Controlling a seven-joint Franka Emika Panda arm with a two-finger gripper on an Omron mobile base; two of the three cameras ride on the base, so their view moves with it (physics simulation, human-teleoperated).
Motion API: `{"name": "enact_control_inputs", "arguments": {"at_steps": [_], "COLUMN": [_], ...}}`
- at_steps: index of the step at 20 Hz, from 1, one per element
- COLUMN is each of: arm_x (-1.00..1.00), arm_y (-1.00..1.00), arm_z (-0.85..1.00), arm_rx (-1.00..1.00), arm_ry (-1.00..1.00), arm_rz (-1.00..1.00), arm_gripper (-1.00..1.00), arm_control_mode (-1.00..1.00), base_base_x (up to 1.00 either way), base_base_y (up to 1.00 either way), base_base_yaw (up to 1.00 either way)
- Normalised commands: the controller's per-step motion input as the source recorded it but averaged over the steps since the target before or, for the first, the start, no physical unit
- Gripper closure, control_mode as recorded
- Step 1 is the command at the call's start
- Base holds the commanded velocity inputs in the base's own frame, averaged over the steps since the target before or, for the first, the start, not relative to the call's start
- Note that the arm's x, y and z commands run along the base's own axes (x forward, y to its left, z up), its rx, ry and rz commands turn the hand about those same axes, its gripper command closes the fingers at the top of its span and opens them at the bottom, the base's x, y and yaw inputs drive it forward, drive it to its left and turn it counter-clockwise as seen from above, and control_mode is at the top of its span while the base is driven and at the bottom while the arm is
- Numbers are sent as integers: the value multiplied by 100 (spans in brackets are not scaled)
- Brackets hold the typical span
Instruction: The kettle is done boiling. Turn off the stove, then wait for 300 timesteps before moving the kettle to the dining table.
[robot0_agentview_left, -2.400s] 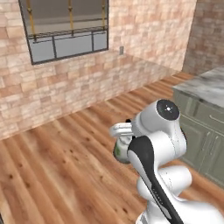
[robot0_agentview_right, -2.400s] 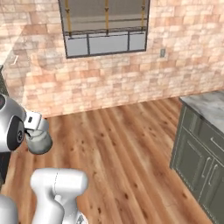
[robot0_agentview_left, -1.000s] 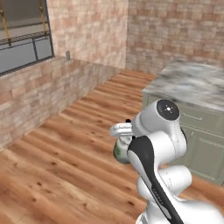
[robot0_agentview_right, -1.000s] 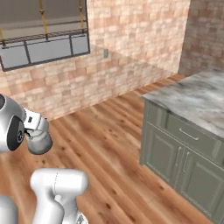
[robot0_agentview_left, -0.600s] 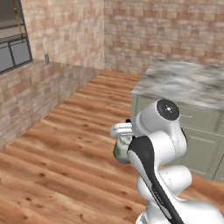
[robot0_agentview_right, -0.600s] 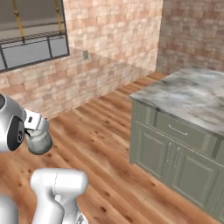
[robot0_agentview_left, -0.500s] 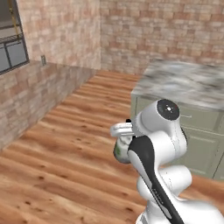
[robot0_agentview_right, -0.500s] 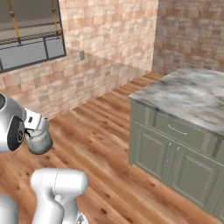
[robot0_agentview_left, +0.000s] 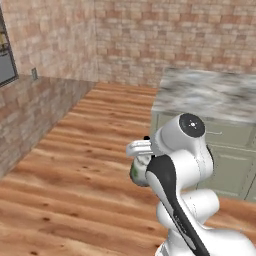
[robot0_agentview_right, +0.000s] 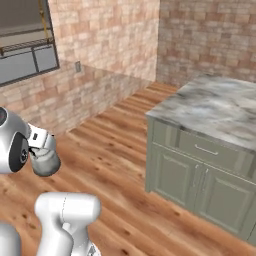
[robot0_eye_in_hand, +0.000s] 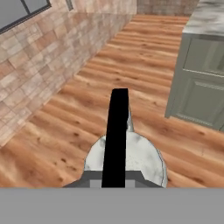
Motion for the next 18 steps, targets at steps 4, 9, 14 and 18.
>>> {"name": "enact_control_inputs", "arguments": {"at_steps": [4,9,14,18], "arm_x": [0,0,0,0], "arm_y": [0,0,0,0], "arm_z": [0,0,0,0], "arm_rx": [0,0,0,0], "arm_ry": [0,0,0,0], "arm_rz": [0,0,0,0], "arm_gripper": [100,100,100,100], "arm_control_mode": [100,100,100,100], "base_base_x": [44,44,47,48], "base_base_y": [41,37,41,42], "base_base_yaw": [-27,-28,-25,-23]}}
